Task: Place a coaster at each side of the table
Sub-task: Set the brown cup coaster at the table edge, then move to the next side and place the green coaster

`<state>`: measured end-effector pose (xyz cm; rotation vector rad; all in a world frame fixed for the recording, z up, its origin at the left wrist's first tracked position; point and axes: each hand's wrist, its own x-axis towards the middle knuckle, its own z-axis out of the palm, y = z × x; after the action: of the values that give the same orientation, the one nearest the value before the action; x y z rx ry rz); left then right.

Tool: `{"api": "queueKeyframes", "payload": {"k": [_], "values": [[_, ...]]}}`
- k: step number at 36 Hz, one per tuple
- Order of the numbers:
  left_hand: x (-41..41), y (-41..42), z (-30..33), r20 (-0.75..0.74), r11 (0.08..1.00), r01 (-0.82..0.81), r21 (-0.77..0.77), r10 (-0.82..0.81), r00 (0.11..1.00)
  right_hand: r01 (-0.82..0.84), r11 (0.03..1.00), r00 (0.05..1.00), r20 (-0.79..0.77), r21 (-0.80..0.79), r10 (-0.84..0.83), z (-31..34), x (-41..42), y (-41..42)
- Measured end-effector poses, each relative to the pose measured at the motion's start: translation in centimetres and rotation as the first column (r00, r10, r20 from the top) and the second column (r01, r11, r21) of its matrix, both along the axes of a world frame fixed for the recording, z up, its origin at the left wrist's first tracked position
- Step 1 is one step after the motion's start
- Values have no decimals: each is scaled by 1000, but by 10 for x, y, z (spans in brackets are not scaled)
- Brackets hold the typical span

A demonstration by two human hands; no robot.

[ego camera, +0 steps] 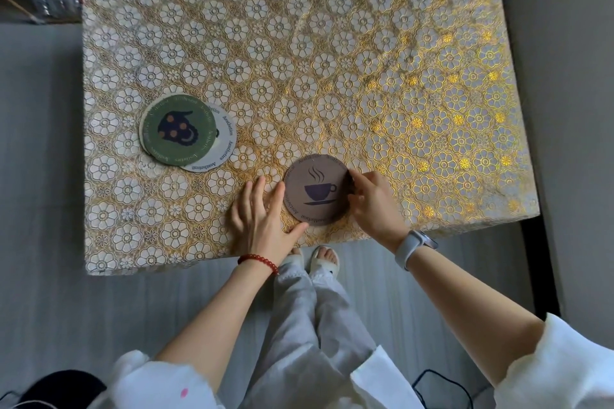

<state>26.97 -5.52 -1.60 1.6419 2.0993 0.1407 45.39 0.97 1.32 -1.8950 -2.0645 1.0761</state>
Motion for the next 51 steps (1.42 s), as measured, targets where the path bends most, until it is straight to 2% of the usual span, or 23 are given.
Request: {"api": "queueKeyframes", "payload": {"k": [10,18,23,27,29,35,38,41,44,48,51], "values": [[0,0,-1,-20,1000,3,-18,-3,1000,-40,999,999,33,28,39,-1,1,-3],[-4,3,3,-29,996,36,-82,-39,999,-58,998,984,168,5,56,5,-3,-5],[-18,11,13,74,995,41,-95,-34,997,26,998,987,159,56,-35,17,-9,-4],[-38,19,27,243,999,-34,-37,42,969,-32,998,989,147,57,24,30,-22,-1],[-51,20,35,267,996,-90,6,85,960,-75,996,992,109,38,71,38,-36,4],[-104,24,52,177,980,-176,98,157,972,-148,988,989,21,39,147,56,-98,19],[-145,25,52,39,976,-181,120,178,983,-127,992,992,-16,17,128,58,-139,28],[-192,29,42,-67,988,-151,38,154,986,-127,992,992,-21,-14,127,52,-181,37],[-234,31,26,-113,994,-78,-71,70,991,-64,991,998,-24,-117,61,42,-217,45],[-271,31,8,-156,978,74,-194,-106,982,81,980,993,104,-182,-62,27,-255,50],[-282,25,0,-154,969,131,-209,-165,974,213,967,961,209,-138,-182,20,-274,45]]}}
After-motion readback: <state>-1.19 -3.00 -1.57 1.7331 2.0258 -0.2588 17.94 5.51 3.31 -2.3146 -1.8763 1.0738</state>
